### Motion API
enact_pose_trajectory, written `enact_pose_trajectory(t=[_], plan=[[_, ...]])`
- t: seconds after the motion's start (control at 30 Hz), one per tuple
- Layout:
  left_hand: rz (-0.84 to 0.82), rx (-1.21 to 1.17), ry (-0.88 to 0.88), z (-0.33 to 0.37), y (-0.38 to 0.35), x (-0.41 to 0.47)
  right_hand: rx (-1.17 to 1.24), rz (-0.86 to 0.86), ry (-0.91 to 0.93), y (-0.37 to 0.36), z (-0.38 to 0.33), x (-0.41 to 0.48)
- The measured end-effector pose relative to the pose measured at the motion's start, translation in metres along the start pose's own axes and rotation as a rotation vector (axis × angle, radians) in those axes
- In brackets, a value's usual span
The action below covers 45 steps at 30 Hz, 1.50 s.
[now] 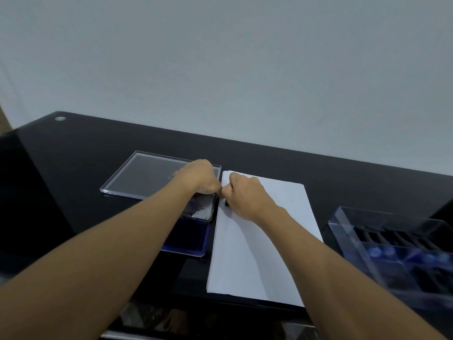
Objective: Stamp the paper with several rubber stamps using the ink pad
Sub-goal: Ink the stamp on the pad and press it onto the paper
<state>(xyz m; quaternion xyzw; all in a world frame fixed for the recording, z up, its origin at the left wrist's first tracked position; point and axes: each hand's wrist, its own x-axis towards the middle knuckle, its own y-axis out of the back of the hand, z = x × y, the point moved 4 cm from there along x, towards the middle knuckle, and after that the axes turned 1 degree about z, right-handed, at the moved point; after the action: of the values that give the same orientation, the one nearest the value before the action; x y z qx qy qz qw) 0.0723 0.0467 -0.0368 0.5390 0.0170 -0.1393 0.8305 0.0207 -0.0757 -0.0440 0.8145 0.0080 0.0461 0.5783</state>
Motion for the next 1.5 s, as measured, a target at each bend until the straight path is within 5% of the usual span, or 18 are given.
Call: enact_pose_trajectory(t=[0.57, 0.73, 1.0, 1.5], plan=[[0.173, -0.082, -0.006, -0.002, 0.008, -0.014, 0.093, -0.038, -0.073, 0.017, -0.003, -0.006], [0.247, -0.121, -0.079, -0.006, 0.028, -0.033, 0.240, 0.157, -0.077, 0.061, -0.004, -0.007], [0.348, -0.134, -0.092, -0.015, 0.061, -0.070, 0.330, 0.197, -0.065, 0.103, -0.009, -0.024], [0.352, -0.163, -0.078, -0.029, 0.064, -0.100, 0.317, 0.158, -0.014, 0.108, -0.017, -0.043]])
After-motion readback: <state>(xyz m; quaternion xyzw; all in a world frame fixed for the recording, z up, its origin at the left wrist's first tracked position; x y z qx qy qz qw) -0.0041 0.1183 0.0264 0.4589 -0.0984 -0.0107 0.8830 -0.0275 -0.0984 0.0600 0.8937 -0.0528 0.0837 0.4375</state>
